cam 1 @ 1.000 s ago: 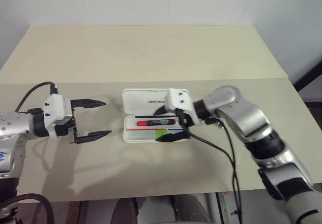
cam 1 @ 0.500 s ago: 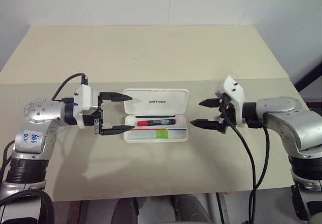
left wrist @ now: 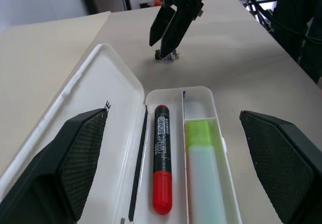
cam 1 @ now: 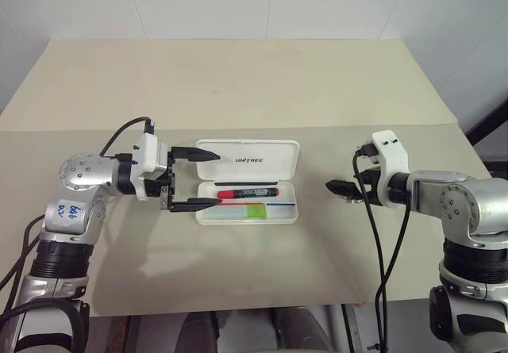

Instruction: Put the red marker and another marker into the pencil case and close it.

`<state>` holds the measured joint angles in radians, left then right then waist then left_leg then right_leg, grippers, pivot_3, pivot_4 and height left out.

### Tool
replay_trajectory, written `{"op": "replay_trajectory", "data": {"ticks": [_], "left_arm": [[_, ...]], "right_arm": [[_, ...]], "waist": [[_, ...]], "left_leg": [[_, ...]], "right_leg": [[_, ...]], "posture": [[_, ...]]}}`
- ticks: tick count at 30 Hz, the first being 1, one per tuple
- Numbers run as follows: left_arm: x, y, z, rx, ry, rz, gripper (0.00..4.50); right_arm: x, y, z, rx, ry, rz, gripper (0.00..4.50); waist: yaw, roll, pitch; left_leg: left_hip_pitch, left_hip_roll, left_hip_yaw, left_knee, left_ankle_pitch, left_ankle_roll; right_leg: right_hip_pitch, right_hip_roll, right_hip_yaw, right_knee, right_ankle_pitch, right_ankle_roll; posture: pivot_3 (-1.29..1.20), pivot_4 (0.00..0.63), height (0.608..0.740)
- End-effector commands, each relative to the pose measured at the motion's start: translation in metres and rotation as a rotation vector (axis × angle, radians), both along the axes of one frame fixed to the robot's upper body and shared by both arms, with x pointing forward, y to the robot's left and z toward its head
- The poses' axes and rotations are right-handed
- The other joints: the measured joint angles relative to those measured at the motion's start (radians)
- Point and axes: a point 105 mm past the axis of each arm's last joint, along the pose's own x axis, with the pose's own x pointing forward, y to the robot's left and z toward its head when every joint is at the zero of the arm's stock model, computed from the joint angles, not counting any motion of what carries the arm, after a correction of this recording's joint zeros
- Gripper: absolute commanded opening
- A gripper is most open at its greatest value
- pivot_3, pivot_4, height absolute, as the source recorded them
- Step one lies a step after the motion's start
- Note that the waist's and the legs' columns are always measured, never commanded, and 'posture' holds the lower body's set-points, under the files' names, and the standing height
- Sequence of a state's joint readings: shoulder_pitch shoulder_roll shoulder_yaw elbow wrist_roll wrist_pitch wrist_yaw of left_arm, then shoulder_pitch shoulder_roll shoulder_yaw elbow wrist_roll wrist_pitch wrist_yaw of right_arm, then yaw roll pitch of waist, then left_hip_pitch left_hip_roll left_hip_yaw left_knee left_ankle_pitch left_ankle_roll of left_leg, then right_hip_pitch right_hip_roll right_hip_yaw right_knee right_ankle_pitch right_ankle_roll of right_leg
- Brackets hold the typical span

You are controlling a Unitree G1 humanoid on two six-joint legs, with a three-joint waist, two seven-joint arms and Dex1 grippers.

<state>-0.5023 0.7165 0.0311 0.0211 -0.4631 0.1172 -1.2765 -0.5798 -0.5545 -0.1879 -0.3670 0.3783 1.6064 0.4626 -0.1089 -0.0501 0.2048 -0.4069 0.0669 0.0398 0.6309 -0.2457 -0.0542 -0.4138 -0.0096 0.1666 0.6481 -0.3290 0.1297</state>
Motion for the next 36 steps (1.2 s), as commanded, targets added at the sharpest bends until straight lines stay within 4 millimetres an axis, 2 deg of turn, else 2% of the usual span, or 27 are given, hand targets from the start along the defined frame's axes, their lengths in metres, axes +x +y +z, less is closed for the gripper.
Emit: {"op": "replay_trajectory", "data": {"ticks": [1, 5, 15, 18, 27, 30, 33, 36], "left_arm": [[0.001, 0.0, 0.011, 0.001, -0.048, -0.011, 4.5], [0.001, 0.0, 0.012, 0.004, -0.054, -0.014, 4.5], [0.001, -0.001, 0.015, -0.001, -0.066, -0.014, 4.5], [0.002, 0.001, 0.017, 0.001, -0.076, -0.007, 4.5], [-0.001, 0.005, 0.018, 0.0, -0.089, 0.021, 4.5], [-0.002, 0.006, 0.018, -0.001, -0.091, 0.026, 4.5], [-0.002, 0.006, 0.019, -0.002, -0.098, 0.031, 4.5], [-0.003, 0.007, 0.02, -0.001, -0.103, 0.036, 4.5]], "right_arm": [[-0.005, -0.009, 0.004, -0.029, -0.019, -0.019, 4.49], [-0.003, -0.014, 0.003, -0.047, -0.008, -0.05, 4.49], [0.003, -0.013, -0.008, -0.043, 0.039, -0.084, 4.49], [0.003, -0.018, -0.015, -0.059, 0.076, -0.099, 3.85], [0.006, -0.017, -0.014, -0.106, 0.09, -0.065, 0.71], [0.007, -0.021, -0.015, -0.156, 0.089, -0.046, 0.71], [0.017, -0.012, 0.006, -0.184, -0.082, 0.113, 0.71], [0.016, 0.0, 0.023, -0.179, -0.209, 0.3, 0.71]], "waist": [[0.0, 0.0, 0.0], [0.0, 0.0, 0.0], [-0.001, 0.0, 0.0], [-0.001, 0.0, 0.0], [-0.004, 0.0, 0.0], [-0.002, 0.0, 0.0], [-0.002, 0.0, 0.0], [-0.001, 0.0, 0.0]], "left_leg": [[0.0, 0.0, 0.0, 0.0, 0.0, 0.0], [0.0, 0.0, 0.0, 0.0, 0.0, 0.0], [0.0, 0.0, 0.0, -0.001, 0.0, 0.0], [0.0, 0.0, 0.0, -0.001, 0.0, 0.0], [0.0, 0.0, 0.0, -0.001, 0.0, 0.0], [0.0, 0.0, 0.0, -0.001, 0.0, 0.0], [0.0, 0.0, 0.0, 0.0, 0.0, 0.0], [0.0, 0.0, 0.0, -0.001, 0.0, 0.0]], "right_leg": [[0.0, 0.0, 0.0, 0.0, 0.0, 0.0], [0.0, 0.0, 0.0, -0.001, 0.0, 0.001], [0.0, 0.0, 0.0, -0.002, 0.0, 0.001], [0.0, 0.0, 0.0, -0.002, 0.0, 0.001], [0.001, 0.0, 0.0, -0.002, 0.001, 0.001], [0.001, 0.0, 0.0, -0.002, 0.001, 0.001], [0.001, 0.0, 0.0, -0.003, 0.001, 0.001], [0.001, 0.0, 0.0, -0.004, 0.001, 0.002]], "posture": [[0.0, 0.15, 0.74], [0.0, 0.15, 0.74], [0.0, 0.15, 0.74], [0.0, 0.15, 0.74], [0.0, 0.15, 0.74], [0.0, 0.15, 0.74], [0.0, 0.15, 0.74], [0.0, 0.15, 0.74]]}}
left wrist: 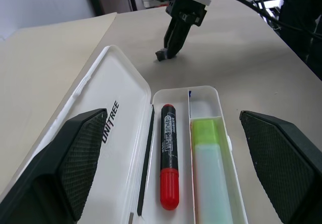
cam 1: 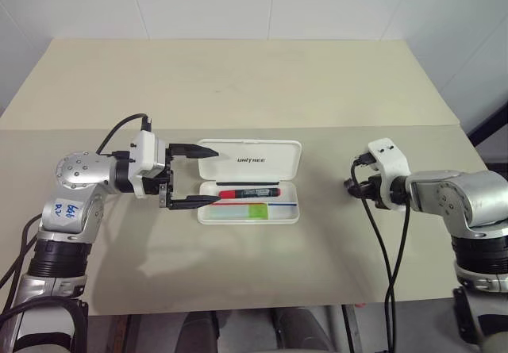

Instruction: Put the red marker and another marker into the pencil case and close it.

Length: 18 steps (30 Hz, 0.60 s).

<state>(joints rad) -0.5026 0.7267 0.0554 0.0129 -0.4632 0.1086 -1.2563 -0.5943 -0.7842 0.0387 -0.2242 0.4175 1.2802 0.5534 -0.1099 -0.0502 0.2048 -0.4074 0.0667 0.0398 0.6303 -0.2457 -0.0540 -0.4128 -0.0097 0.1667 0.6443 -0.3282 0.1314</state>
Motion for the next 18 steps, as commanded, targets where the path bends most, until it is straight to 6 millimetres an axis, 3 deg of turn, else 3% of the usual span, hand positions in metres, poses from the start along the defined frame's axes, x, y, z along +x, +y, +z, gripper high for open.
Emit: {"op": "replay_trajectory", "data": {"ticks": [1, 6, 13, 18], "left_arm": [[-0.005, 0.003, 0.013, 0.009, -0.067, 0.007, 4.5], [-0.007, 0.01, 0.013, 0.02, -0.067, 0.03, 4.5], [-0.01, 0.013, 0.012, 0.022, -0.063, 0.048, 4.5], [-0.012, 0.013, 0.012, 0.022, -0.06, 0.053, 4.5]], "right_arm": [[-0.002, 0.012, 0.023, 0.007, -0.138, 0.212, 0.71], [-0.013, 0.015, 0.039, -0.003, -0.188, 0.452, 0.71], [-0.04, 0.059, 0.056, 0.133, -0.289, 0.801, 0.71], [-0.052, 0.089, 0.05, 0.152, -0.249, 0.93, 0.71]], "waist": [[0.0, 0.0, 0.0], [0.0, 0.0, 0.0], [0.0, 0.0, 0.0], [0.001, 0.0, 0.0]], "left_leg": [[0.0, 0.0, 0.0, 0.0, 0.0, 0.0], [0.0, 0.0, 0.0, 0.0, -0.001, 0.001], [0.001, 0.001, 0.0, 0.001, -0.001, 0.001], [0.001, 0.0, -0.001, 0.003, 0.0, 0.001]], "right_leg": [[0.0, 0.0, 0.0, 0.0, 0.0, 0.0], [0.0, 0.0, 0.0, -0.001, 0.0, 0.001], [0.001, 0.0, 0.0, 0.001, 0.0, 0.001], [0.002, 0.0, 0.0, 0.003, 0.0, 0.001]], "posture": [[0.0, 0.15, 0.74], [0.0, 0.15, 0.74], [0.0, 0.15, 0.74], [0.0, 0.15, 0.74]]}}
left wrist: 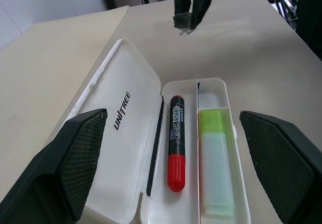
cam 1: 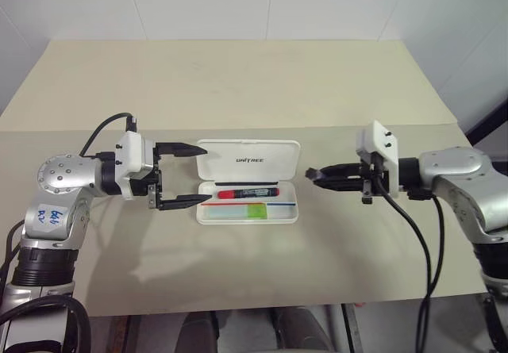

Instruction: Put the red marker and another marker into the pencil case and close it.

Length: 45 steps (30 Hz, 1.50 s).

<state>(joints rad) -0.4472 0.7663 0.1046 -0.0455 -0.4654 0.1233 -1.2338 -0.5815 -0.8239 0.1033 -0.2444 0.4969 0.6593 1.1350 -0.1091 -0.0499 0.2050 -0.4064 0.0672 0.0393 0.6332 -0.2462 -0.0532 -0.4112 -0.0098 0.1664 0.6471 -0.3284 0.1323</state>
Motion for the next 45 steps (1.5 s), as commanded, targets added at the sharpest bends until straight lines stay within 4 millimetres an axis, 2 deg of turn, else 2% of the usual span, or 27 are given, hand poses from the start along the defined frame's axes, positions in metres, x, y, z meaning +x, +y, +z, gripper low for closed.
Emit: {"op": "replay_trajectory", "data": {"ticks": [1, 5, 8, 14, 22, 28, 31, 33, 38, 40, 45], "left_arm": [[-0.005, 0.002, 0.01, 0.005, -0.039, 0.003, 4.5], [-0.005, 0.003, 0.011, 0.005, -0.038, 0.01, 4.5], [-0.008, 0.004, 0.012, 0.005, -0.04, 0.018, 4.5], [-0.009, 0.006, 0.012, 0.009, -0.035, 0.031, 4.5], [-0.009, 0.006, 0.014, 0.01, -0.038, 0.037, 4.5], [-0.009, 0.007, 0.015, 0.012, -0.043, 0.041, 4.5], [-0.009, 0.008, 0.016, 0.012, -0.047, 0.045, 4.5], [-0.009, 0.008, 0.016, 0.012, -0.05, 0.048, 4.5], [-0.008, 0.008, 0.017, 0.011, -0.053, 0.049, 4.5], [-0.008, 0.008, 0.017, 0.011, -0.053, 0.049, 4.5], [-0.006, 0.008, 0.017, 0.014, -0.053, 0.041, 4.5]], "right_arm": [[-0.01, 0.018, 0.005, -0.021, -0.034, 0.098, 0.71], [-0.011, 0.026, -0.01, -0.077, -0.019, 0.133, 0.71], [-0.01, 0.031, -0.029, -0.14, -0.004, 0.158, 0.71], [-0.005, 0.037, -0.044, -0.187, -0.01, 0.186, 0.71], [0.008, 0.038, -0.05, -0.222, -0.021, 0.177, 0.71], [0.011, 0.038, -0.052, -0.24, -0.021, 0.186, 0.71], [0.008, 0.035, -0.054, -0.252, -0.004, 0.204, 1.34], [0.01, 0.037, -0.05, -0.241, -0.015, 0.205, 2.06], [0.021, 0.051, -0.012, -0.09, -0.12, 0.207, 3.86], [0.022, 0.053, -0.004, -0.06, -0.138, 0.212, 4.47], [0.013, 0.038, 0.011, 0.008, -0.119, 0.239, 4.47]], "waist": [[0.001, 0.0, 0.0], [0.002, 0.0, 0.0], [0.002, 0.0, 0.0], [0.001, 0.0, 0.0], [0.001, 0.0, 0.0], [0.0, 0.0, 0.0], [0.0, 0.0, 0.0], [0.0, 0.0, 0.0], [-0.005, 0.0, 0.0], [-0.003, 0.0, 0.0], [0.004, 0.0, 0.0]], "left_leg": [[0.0, 0.0, 0.0, 0.0, 0.0, 0.0], [0.0, 0.0, 0.0, 0.0, 0.0, 0.0], [0.0, 0.0, 0.0, 0.0, 0.0, 0.0], [0.0, 0.0, 0.0, 0.0, 0.0, 0.0], [0.0, 0.0, 0.0, 0.001, 0.0, 0.0], [0.0, 0.0, 0.0, 0.002, 0.0, 0.0], [0.0, 0.0, 0.0, 0.002, 0.0, 0.0], [0.0, 0.0, 0.0, 0.002, 0.0, 0.0], [0.001, 0.0, 0.0, 0.005, 0.0, 0.0], [0.001, 0.0, 0.0, 0.005, 0.001, 0.0], [0.0, 0.0, -0.001, 0.005, 0.001, -0.001]], "right_leg": [[0.0, 0.0, 0.0, 0.0, 0.0, 0.0], [0.0, 0.0, 0.0, 0.0, 0.0, 0.0], [0.0, 0.0, 0.0, 0.0, 0.0, 0.0], [0.0, 0.0, 0.0, 0.0, 0.0, 0.0], [0.0, 0.0, 0.0, 0.001, 0.0, 0.0], [0.0, 0.0, 0.0, 0.001, 0.0, 0.0], [0.0, 0.0, 0.0, 0.002, 0.0, 0.0], [0.0, 0.0, 0.0, 0.002, 0.0, 0.0], [0.0, 0.0, 0.0, 0.006, 0.0, 0.0], [0.0, 0.0, 0.0, 0.007, 0.0, 0.0], [0.0, 0.0, -0.001, 0.005, 0.0, 0.0]], "posture": [[0.0, 0.15, 0.74], [0.0, 0.15, 0.74], [0.0, 0.15, 0.74], [0.0, 0.15, 0.74], [0.0, 0.15, 0.74], [0.0, 0.15, 0.74], [0.0, 0.15, 0.74], [0.0, 0.15, 0.74], [0.0, 0.15, 0.74], [0.0, 0.15, 0.74], [0.0, 0.15, 0.74]]}}
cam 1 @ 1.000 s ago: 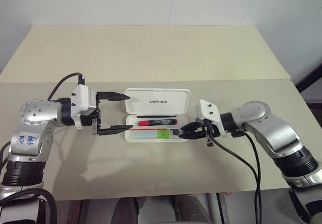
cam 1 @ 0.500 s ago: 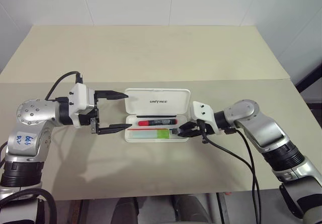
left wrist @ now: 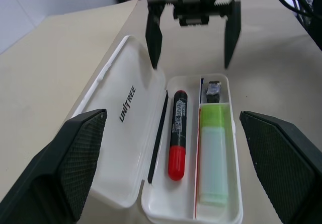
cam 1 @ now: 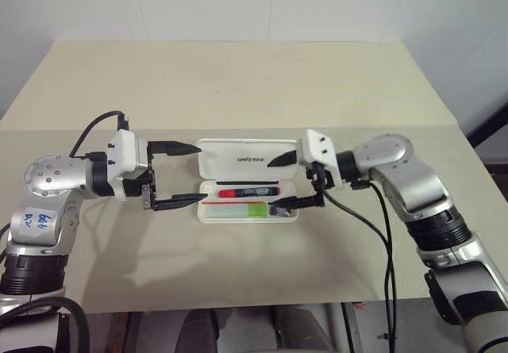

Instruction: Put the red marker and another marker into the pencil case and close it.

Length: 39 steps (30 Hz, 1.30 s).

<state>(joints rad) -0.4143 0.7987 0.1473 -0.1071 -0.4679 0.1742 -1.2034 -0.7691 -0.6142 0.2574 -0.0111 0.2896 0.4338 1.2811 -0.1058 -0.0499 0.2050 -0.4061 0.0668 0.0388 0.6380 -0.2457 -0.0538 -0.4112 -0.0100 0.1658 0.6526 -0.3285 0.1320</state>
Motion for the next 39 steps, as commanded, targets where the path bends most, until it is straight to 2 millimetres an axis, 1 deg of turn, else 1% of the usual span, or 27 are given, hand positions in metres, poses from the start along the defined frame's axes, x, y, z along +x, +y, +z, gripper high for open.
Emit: {"op": "replay_trajectory", "data": {"ticks": [1, 4, 8, 11, 13, 16, 19, 20, 21, 22, 23, 29, 32, 36, 39], "left_arm": [[-0.001, 0.001, 0.012, 0.001, -0.047, -0.011, 4.5], [0.0, 0.002, 0.014, 0.0, -0.045, -0.011, 4.5], [0.003, 0.006, 0.015, -0.01, -0.025, 0.013, 4.5], [0.003, 0.008, 0.015, -0.033, -0.014, 0.018, 4.5], [0.002, 0.008, 0.015, -0.047, -0.009, 0.017, 4.5], [0.001, 0.015, 0.011, -0.067, 0.013, 0.025, 3.88], [0.002, 0.019, 0.011, -0.078, 0.015, 0.035, 2.88], [0.003, 0.02, 0.015, -0.096, 0.009, 0.044, 2.82], [0.005, 0.021, 0.018, -0.108, 0.003, 0.051, 2.39], [0.006, 0.022, 0.021, -0.117, -0.002, 0.056, 2.31], [0.006, 0.024, 0.022, -0.122, -0.005, 0.06, 2.05], [0.005, 0.023, 0.018, -0.144, 0.019, 0.067, 0.01], [0.006, 0.023, 0.017, -0.155, 0.02, 0.073, 0.01], [0.018, 0.027, 0.03, -0.258, -0.022, 0.155, 0.01], [0.039, 0.038, 0.043, -0.366, -0.062, 0.29, 0.01]], "right_arm": [[-0.01, -0.015, 0.015, 0.053, -0.005, 0.021, 4.47], [-0.015, -0.03, 0.017, 0.08, -0.022, 0.003, 4.47], [-0.014, -0.047, 0.034, 0.225, -0.128, -0.077, 4.47], [-0.017, -0.061, 0.033, 0.247, -0.157, -0.132, 4.47], [-0.019, -0.07, 0.038, 0.323, -0.174, -0.158, 4.47], [-0.024, -0.074, 0.034, 0.332, -0.159, -0.173, 4.5], [-0.027, -0.075, 0.034, 0.332, -0.147, -0.167, 4.5], [-0.025, -0.076, 0.035, 0.338, -0.154, -0.172, 4.5], [-0.022, -0.077, 0.036, 0.346, -0.158, -0.179, 4.5], [-0.02, -0.077, 0.037, 0.351, -0.16, -0.184, 4.5], [-0.019, -0.076, 0.037, 0.354, -0.16, -0.186, 4.5], [-0.019, -0.075, 0.032, 0.334, -0.11, -0.174, 4.5], [-0.019, -0.075, 0.029, 0.332, -0.11, -0.176, 4.5], [-0.018, -0.073, 0.025, 0.326, -0.112, -0.18, 4.5], [-0.016, -0.072, 0.024, 0.324, -0.117, -0.181, 4.5]], "waist": [[0.003, 0.0, 0.0], [0.005, 0.0, 0.0], [0.006, 0.0, 0.0], [0.002, 0.0, 0.0], [0.002, 0.0, 0.0], [-0.002, 0.0, 0.0], [-0.003, 0.0, 0.0], [-0.004, 0.0, 0.0], [-0.003, 0.0, 0.0], [-0.003, 0.0, 0.0], [-0.003, 0.0, 0.0], [-0.003, 0.0, 0.0], [-0.003, 0.0, 0.0], [-0.001, 0.0, 0.0], [0.0, 0.0, 0.0]], "left_leg": [[0.0, 0.0, 0.0, 0.0, 0.0, 0.0], [0.0, 0.0, 0.0, 0.0, 0.0, 0.0], [0.0, 0.0, 0.0, 0.0, 0.0, 0.0], [0.001, 0.0, 0.0, 0.0, 0.0, 0.0], [0.001, 0.0, 0.0, 0.0, 0.0, 0.0], [0.001, 0.0, 0.0, 0.0, 0.0, 0.0], [0.001, 0.0, 0.0, 0.0, 0.0, 0.0], [0.001, 0.0, 0.0, 0.0, 0.0, 0.0], [0.001, 0.0, 0.0, 0.001, 0.0, 0.0], [0.001, 0.0, 0.0, 0.002, 0.0, 0.0], [0.001, 0.0, 0.0, 0.002, 0.0, 0.0], [0.001, 0.0, 0.0, 0.002, 0.0, 0.0], [0.001, 0.0, 0.0, 0.002, 0.0, 0.0], [0.001, 0.0, 0.0, 0.002, 0.0, 0.0], [0.001, 0.0, 0.0, 0.004, 0.0, 0.0]], "right_leg": [[0.0, 0.0, 0.0, 0.0, 0.0, 0.0], [0.0, 0.0, 0.0, -0.001, 0.0, 0.0], [0.0, 0.0, 0.0, 0.0, 0.0, 0.0], [0.0, 0.001, 0.0, 0.0, 0.0, 0.0], [0.0, 0.001, 0.0, 0.0, 0.0, 0.0], [0.0, 0.001, 0.001, 0.0, 0.0, 0.0], [0.0, 0.001, 0.001, 0.001, 0.0, 0.0], [0.0, 0.001, 0.001, 0.001, 0.0, 0.0], [0.001, 0.001, 0.001, 0.001, 0.0, 0.0], [0.001, 0.001, 0.001, 0.001, 0.0, 0.0], [0.001, 0.0, 0.001, 0.001, 0.0, 0.0], [0.001, 0.0, 0.001, 0.001, 0.0, 0.0], [0.001, 0.0, 0.001, 0.001, 0.0, 0.0], [0.001, 0.0, 0.001, 0.001, 0.0, 0.0], [0.002, 0.0, 0.001, 0.001, 0.001, 0.001]], "posture": [[0.0, 0.15, 0.74], [0.0, 0.15, 0.74], [0.0, 0.15, 0.74], [0.0, 0.15, 0.74], [0.0, 0.15, 0.74], [0.0, 0.15, 0.74], [0.0, 0.15, 0.74], [0.0, 0.15, 0.74], [0.0, 0.15, 0.74], [0.0, 0.15, 0.74], [0.0, 0.15, 0.74], [0.0, 0.15, 0.74], [0.0, 0.15, 0.74], [0.0, 0.15, 0.74], [0.0, 0.15, 0.74]]}}
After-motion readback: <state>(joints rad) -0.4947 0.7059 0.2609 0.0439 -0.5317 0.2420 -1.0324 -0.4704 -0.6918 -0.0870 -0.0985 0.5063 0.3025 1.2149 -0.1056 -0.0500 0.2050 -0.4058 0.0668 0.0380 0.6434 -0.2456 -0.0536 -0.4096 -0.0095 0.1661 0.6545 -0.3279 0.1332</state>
